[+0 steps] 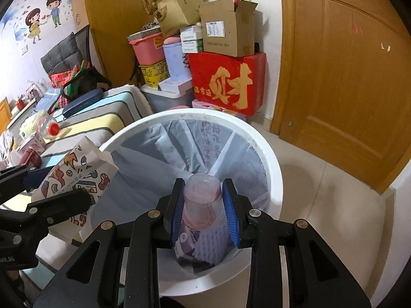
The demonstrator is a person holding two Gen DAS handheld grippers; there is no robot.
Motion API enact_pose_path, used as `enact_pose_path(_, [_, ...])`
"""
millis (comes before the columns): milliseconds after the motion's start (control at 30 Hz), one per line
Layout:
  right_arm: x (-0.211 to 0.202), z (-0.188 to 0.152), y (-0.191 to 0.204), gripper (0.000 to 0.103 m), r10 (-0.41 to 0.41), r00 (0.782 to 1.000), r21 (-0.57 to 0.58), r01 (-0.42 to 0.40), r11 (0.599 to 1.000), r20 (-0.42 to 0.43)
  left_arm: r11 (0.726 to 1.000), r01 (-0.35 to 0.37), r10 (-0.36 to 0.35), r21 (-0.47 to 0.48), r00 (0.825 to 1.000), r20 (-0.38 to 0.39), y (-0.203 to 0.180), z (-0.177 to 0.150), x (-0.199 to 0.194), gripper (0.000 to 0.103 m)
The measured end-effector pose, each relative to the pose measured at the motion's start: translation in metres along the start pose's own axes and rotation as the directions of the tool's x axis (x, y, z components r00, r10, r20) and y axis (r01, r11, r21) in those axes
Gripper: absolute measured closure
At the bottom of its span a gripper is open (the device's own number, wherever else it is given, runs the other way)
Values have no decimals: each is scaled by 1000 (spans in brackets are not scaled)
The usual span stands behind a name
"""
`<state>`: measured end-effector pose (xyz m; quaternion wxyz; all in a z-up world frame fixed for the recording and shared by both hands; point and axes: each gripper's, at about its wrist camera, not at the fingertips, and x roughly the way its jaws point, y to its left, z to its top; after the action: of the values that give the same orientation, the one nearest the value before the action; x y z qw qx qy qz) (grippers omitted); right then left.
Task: Collect trash
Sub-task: 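Open both tools to drop the cups into the wastebasket, then move both open tools back over the table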
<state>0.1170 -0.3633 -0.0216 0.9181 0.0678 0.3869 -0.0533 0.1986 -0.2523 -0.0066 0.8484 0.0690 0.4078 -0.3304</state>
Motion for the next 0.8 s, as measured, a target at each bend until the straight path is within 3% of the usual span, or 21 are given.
enact_pose_path(33, [0,0,0,71,-9,1000,-3,9,1000,-1,1000,1,-1,3,1000,3,0,0,0,43])
enact_pose_path(100, [-2,0,1,58,-24,1000,-8,24,1000,7,1000,-8,8,3,1000,5,1,-1,-1,39])
enact_pose_path(133, [-3,0,1,45,-28,1000,-7,29,1000,13,1000,-15,15,3,1000,7,1,-1,-2,36])
enact_pose_path(167, [-3,0,0,41,-28,999,-4,28,1000,17,1000,-17,17,-1,1000,9,2,-1,-2,31])
enact_pose_path(367, [-5,1,0,41,-45,999,14,44,999,16,1000,-27,27,-11,999,25,4,-2,-10,31])
enact_pose_path(800, [-21,0,12,41,-3,998,36,1,999,64,997,-67,71,-48,993,89,16,-10,-51,31])
